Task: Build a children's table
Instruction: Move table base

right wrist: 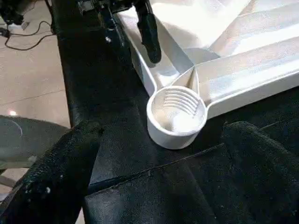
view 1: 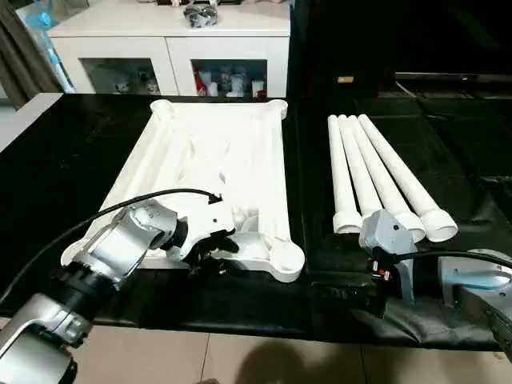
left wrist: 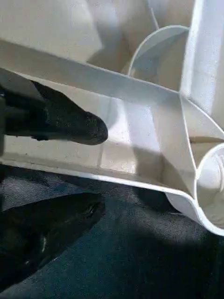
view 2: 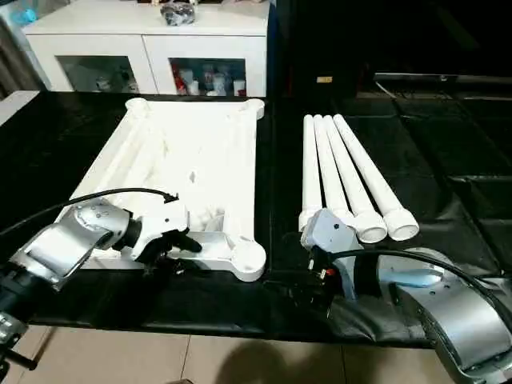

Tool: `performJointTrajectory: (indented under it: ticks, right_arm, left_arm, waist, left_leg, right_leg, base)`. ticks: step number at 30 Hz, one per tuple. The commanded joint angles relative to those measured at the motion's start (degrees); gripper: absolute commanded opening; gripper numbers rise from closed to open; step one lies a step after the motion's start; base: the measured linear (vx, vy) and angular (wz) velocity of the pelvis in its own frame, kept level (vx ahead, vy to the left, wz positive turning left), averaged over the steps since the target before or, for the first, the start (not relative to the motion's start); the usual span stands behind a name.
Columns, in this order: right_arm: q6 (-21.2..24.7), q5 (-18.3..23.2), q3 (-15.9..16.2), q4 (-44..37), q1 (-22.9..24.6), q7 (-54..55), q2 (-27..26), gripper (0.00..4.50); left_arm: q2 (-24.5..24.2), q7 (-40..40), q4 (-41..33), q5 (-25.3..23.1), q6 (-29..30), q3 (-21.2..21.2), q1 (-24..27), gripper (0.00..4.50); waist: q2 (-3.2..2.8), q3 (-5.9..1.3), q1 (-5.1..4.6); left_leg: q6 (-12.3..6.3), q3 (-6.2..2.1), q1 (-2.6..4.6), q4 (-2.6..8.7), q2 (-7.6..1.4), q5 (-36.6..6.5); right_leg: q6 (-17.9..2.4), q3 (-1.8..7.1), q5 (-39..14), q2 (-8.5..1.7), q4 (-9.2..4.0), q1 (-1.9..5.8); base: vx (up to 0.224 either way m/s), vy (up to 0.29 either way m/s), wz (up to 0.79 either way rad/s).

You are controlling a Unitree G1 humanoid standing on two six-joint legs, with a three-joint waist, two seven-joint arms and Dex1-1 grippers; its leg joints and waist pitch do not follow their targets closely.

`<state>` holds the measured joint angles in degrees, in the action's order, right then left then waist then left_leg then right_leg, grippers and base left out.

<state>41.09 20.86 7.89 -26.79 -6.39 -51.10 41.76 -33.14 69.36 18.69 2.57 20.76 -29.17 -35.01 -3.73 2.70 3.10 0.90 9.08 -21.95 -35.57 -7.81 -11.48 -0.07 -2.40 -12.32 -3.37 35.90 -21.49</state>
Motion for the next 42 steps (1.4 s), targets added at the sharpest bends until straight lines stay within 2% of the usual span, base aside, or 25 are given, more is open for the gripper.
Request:
performJointTrajectory:
  ticks: [1, 7, 8, 12, 14, 17, 21, 26, 27, 28, 30, 31, 32, 33, 35, 36, 37, 38, 39, 40, 42]
  right_arm:
    - [0.17, 0.16, 0.67, -0.10, -0.55, -0.37, 0.61, 4.50]
    - [-0.16, -0.29, 0.96, -0.02, -0.11, -0.17, 0.60, 4.50]
    - [-0.10, -0.48, 0.95, -0.21, 0.23, 0.21, 0.53, 4.50]
    - [0.18, -0.27, 0.91, -0.79, 0.74, 0.89, 0.30, 4.50]
    - [0.26, -0.25, 0.97, -0.90, 0.78, 1.05, 0.24, 4.50]
    - [0.44, -0.29, 1.01, -1.07, 0.73, 1.49, -0.04, 4.50]
    - [0.55, -0.33, 0.99, -1.13, 0.58, 1.85, -0.33, 4.50]
    - [0.45, -0.68, 1.26, -0.99, 0.13, 2.71, -0.77, 4.50]
    - [0.41, -0.71, 1.26, -1.00, 0.13, 2.84, -0.79, 4.50]
    - [0.30, -0.95, 1.28, -0.99, 0.10, 3.15, -0.83, 4.50]
    - [0.20, -1.26, 1.32, -1.01, 0.07, 3.72, -0.95, 4.50]
    - [0.17, -1.31, 1.33, -1.01, 0.07, 3.81, -0.98, 4.50]
    - [0.12, -1.41, 1.35, -1.02, 0.07, 3.99, -1.04, 4.50]
    - [-0.03, -1.73, 1.36, -1.03, 0.10, 4.40, -1.12, 4.50]
    - [-0.14, -1.94, 1.38, -1.04, 0.12, 4.68, -1.17, 4.50]
    - [-0.22, -2.27, 1.44, -0.64, -0.15, 5.21, -1.43, 4.50]
    - [-0.25, -2.44, 1.46, -0.35, -0.35, 5.65, -1.67, 4.50]
    - [-0.28, -2.49, 1.49, -0.21, -0.41, 5.80, -1.76, 4.50]
    - [-0.30, -2.52, 1.50, -0.15, -0.44, 5.88, -1.81, 4.50]
    - [-0.32, -2.52, 1.46, -0.11, -0.51, 6.10, -2.00, 4.50]
    - [-0.54, -2.60, 1.46, -0.19, -0.57, 6.57, -2.28, 4.50]
  left_arm:
    - [-0.08, 0.54, 0.18, -0.11, -0.26, -0.23, -1.24, 1.60]
    - [1.20, -0.38, 1.04, -0.59, -0.21, 0.79, -0.75, 1.03]
    - [1.47, -0.90, 1.23, -0.79, -0.08, 1.07, -0.59, 0.78]
    - [1.94, -2.04, 2.01, -1.19, 0.04, 1.59, -0.57, 0.56]
    - [1.97, -2.33, 2.41, -1.44, -0.16, 1.61, -0.58, 0.26]
    - [2.26, -3.41, 3.36, -1.71, -0.27, 2.24, -0.60, 0.06]
    - [2.72, -4.29, 4.34, -1.72, -1.61, 2.98, -0.88, 0.02]
    - [3.98, -4.75, 6.97, -1.51, -8.52, 3.93, -2.07, 0.02]
    - [4.08, -4.69, 7.23, -1.55, -8.93, 3.97, -2.20, 0.02]
    - [4.34, -4.59, 8.83, -2.08, -11.41, 3.68, -2.94, 0.02]
    - [4.43, -4.52, 11.48, -3.18, -14.23, 3.06, -4.08, 0.02]
    - [4.36, -4.49, 11.93, -3.45, -14.54, 2.89, -4.27, 0.02]
    - [4.18, -4.44, 12.76, -3.99, -14.94, 2.52, -4.60, 0.02]
    - [4.11, -4.48, 14.03, -4.61, -15.90, 2.31, -4.98, 0.02]
    - [4.10, -4.52, 14.89, -4.99, -16.60, 2.21, -5.21, 0.02]
    - [4.37, -5.09, 16.80, -5.41, -17.55, 2.42, -5.84, 0.02]
    - [4.69, -6.06, 19.23, -5.94, -18.20, 2.69, -6.79, 0.02]
    - [4.88, -6.55, 20.46, -6.04, -18.19, 2.94, -7.34, 0.02]
    - [4.98, -6.79, 21.04, -6.10, -18.18, 3.06, -7.60, 0.02]
    - [5.24, -7.57, 22.58, -6.18, -18.06, 3.46, -8.43, 0.02]
    - [5.74, -7.89, 25.19, -6.21, -18.44, 4.02, -9.65, 0.02]
  waist:
    - [0.17, -3.14, 0.12]
    - [0.23, -3.07, 0.20]
    - [0.32, -3.05, 0.23]
    - [0.30, -3.01, 0.27]
    - [0.30, -2.98, 0.27]
    - [0.22, -2.93, 0.18]
    - [0.37, -3.04, -0.36]
    - [0.40, -3.15, -0.77]
    - [0.35, -3.12, -0.71]
    - [0.04, -3.11, -0.66]
    - [0.23, -3.04, -0.60]
    - [-0.06, -2.99, -0.59]
    - [0.07, -3.03, -0.60]
    - [-0.35, -3.04, -0.58]
    - [-0.02, -3.09, -0.64]
    - [-0.28, -3.11, -0.61]
    - [-0.15, -3.09, -0.68]
    - [-0.24, -3.16, -0.71]
    - [-0.65, -3.18, -0.71]
    - [-0.41, -3.11, -0.75]
    - [-0.41, -3.16, -0.78]
  left_leg:
    - [-1.09, -2.15, 1.07, 4.86, -5.21, -11.71]
    - [-1.11, -2.11, 1.06, 4.86, -5.27, -11.98]
    - [-1.13, -2.12, 1.05, 4.87, -5.29, -11.99]
    - [-1.01, -2.11, 1.08, 4.90, -5.28, -12.42]
    - [-0.91, -2.10, 1.11, 4.93, -5.24, -12.88]
    - [-0.70, -2.22, 1.03, 5.03, -5.28, -13.24]
    - [-1.07, -2.26, 0.74, 4.94, -5.18, -12.15]
    - [-2.19, -2.11, 0.70, 4.72, -5.09, -11.01]
    - [-2.17, -2.13, 0.77, 4.77, -5.17, -11.14]
    - [-2.09, -2.17, 0.85, 4.79, -5.21, -11.41]
    - [-1.71, -2.07, 0.98, 4.83, -5.20, -12.59]
    - [-1.32, -2.12, 1.00, 4.94, -5.25, -13.10]
    - [-1.03, -2.20, 1.01, 4.99, -5.30, -13.17]
    - [-0.86, -2.20, 0.99, 4.92, -5.17, -13.15]
    - [-0.68, -2.20, 0.97, 4.92, -5.24, -12.97]
    - [-0.66, -2.24, 0.93, 4.91, -5.25, -12.73]
    - [-0.79, -2.19, 0.93, 4.91, -5.21, -12.82]
    - [-0.76, -2.09, 1.08, 4.82, -5.17, -12.79]
    - [-0.66, -2.20, 1.06, 4.79, -5.13, -12.70]
    - [-0.62, -2.20, 1.00, 4.87, -5.19, -12.83]
    - [-0.62, -2.12, 1.04, 4.77, -5.04, -12.92]
  right_leg:
    - [-15.26, 3.18, -7.84, -5.77, -4.53, 2.26]
    - [-15.55, 3.21, -7.84, -5.81, -4.53, 2.29]
    - [-15.52, 3.21, -8.19, -5.87, -4.55, 2.30]
    - [-15.13, 3.22, -9.20, -5.82, -4.69, 2.21]
    - [-14.91, 3.23, -9.98, -5.80, -4.79, 2.16]
    - [-14.55, 3.22, -10.90, -5.86, -4.80, 2.19]
    - [-14.88, 3.17, -8.91, -5.85, -4.67, 2.42]
    - [-15.28, 3.14, -7.13, -5.76, -4.73, 2.41]
    - [-15.38, 3.11, -7.26, -5.76, -4.68, 2.35]
    - [-15.38, 3.10, -7.51, -5.74, -4.66, 2.29]
    - [-15.22, 3.15, -8.78, -5.71, -4.84, 2.21]
    - [-14.99, 3.18, -9.10, -5.67, -4.94, 2.15]
    - [-14.99, 3.21, -8.66, -5.73, -4.77, 2.27]
    - [-14.94, 3.22, -8.60, -5.77, -4.79, 2.23]
    - [-14.98, 3.26, -8.19, -5.86, -4.74, 2.38]
    - [-15.13, 3.25, -7.74, -5.91, -4.66, 2.41]
    - [-15.15, 3.22, -7.65, -5.82, -4.70, 2.39]
    - [-15.32, 3.21, -7.39, -5.73, -4.71, 2.26]
    - [-15.44, 3.19, -6.96, -5.73, -4.56, 2.30]
    - [-15.54, 3.20, -6.66, -5.75, -4.64, 2.40]
    - [-15.61, 3.21, -7.04, -5.75, -4.72, 2.43]
  base:
    - [0.000, 0.000, 0.00]
    - [0.000, 0.000, 0.00]
    - [0.000, 0.000, 0.00]
    - [0.000, 0.000, 0.00]
    - [0.000, 0.000, 0.00]
    - [0.000, 0.000, 0.00]
    - [0.000, 0.000, 0.00]
    - [0.000, 0.000, 0.00]
    - [0.000, 0.000, 0.00]
    - [0.000, 0.000, 0.00]
    - [0.000, 0.000, 0.00]
    - [0.000, 0.000, 0.00]
    - [0.000, 0.000, 0.00]
    - [0.000, 0.000, 0.00]
    - [0.000, 0.000, 0.00]
    - [0.000, 0.000, 0.00]
    - [0.000, 0.000, 0.00]
    - [0.000, 0.000, 0.00]
    - [0.000, 0.000, 0.00]
    - [0.000, 0.000, 0.00]
    - [0.000, 0.000, 0.00]
